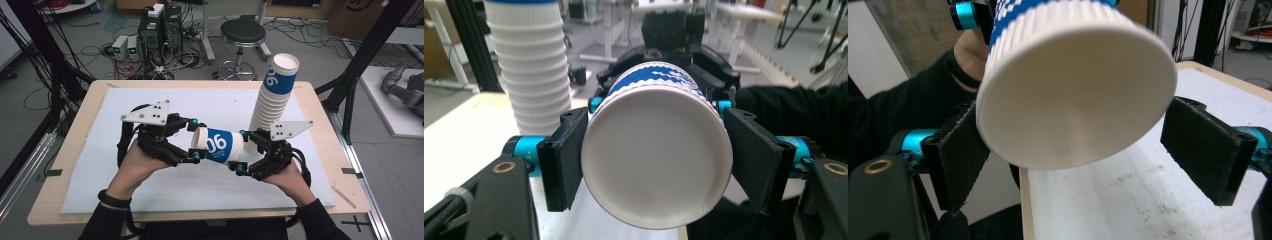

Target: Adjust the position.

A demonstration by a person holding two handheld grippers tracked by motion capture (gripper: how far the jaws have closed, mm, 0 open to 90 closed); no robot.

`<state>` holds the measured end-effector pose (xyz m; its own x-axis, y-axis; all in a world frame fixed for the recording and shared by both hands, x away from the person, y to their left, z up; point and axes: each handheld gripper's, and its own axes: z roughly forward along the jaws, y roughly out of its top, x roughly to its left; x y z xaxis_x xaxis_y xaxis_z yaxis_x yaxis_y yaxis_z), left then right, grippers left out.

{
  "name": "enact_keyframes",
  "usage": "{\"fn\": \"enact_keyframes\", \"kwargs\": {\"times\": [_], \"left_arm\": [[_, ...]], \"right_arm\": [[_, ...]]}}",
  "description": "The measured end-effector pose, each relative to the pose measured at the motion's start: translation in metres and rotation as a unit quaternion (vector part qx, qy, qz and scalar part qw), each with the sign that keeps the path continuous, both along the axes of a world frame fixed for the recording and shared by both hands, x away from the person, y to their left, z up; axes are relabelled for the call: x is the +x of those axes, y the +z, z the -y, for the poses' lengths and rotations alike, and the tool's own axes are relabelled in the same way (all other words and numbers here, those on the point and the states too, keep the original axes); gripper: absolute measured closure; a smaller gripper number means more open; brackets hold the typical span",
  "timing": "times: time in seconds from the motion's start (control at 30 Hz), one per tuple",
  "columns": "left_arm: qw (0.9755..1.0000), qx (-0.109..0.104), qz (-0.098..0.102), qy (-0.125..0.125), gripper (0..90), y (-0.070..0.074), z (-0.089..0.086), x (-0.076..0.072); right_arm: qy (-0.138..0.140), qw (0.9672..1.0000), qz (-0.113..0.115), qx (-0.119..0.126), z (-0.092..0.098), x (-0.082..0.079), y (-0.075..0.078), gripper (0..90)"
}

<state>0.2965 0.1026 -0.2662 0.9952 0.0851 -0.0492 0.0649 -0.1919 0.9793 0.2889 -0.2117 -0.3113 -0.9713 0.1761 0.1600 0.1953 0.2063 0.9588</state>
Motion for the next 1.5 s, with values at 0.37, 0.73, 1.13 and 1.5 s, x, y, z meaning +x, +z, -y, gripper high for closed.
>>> {"fn": "enact_keyframes", "kwargs": {"times": [0.37,0.73,1.13,1.5], "left_arm": [[0.9969,-0.078,-0.012,0.009,29.5,-0.008,-0.006,0.004],[0.9978,-0.065,-0.014,0.003,29.5,-0.013,0.002,0.003],[0.9989,-0.046,-0.011,0.0,29.3,-0.013,0.001,0.003],[0.9999,-0.007,-0.01,-0.003,27.0,-0.014,0.008,0.0]], "right_arm": [[-0.025,0.9992,-0.007,0.029,-0.002,-0.002,0.002,13.5],[-0.027,0.9986,-0.009,0.044,-0.001,-0.002,0.003,14.3],[-0.017,0.999,-0.004,0.041,0.001,-0.001,0.004,17.2],[-0.011,0.9996,-0.005,0.027,0.001,0.0,0.004,18.2]]}}
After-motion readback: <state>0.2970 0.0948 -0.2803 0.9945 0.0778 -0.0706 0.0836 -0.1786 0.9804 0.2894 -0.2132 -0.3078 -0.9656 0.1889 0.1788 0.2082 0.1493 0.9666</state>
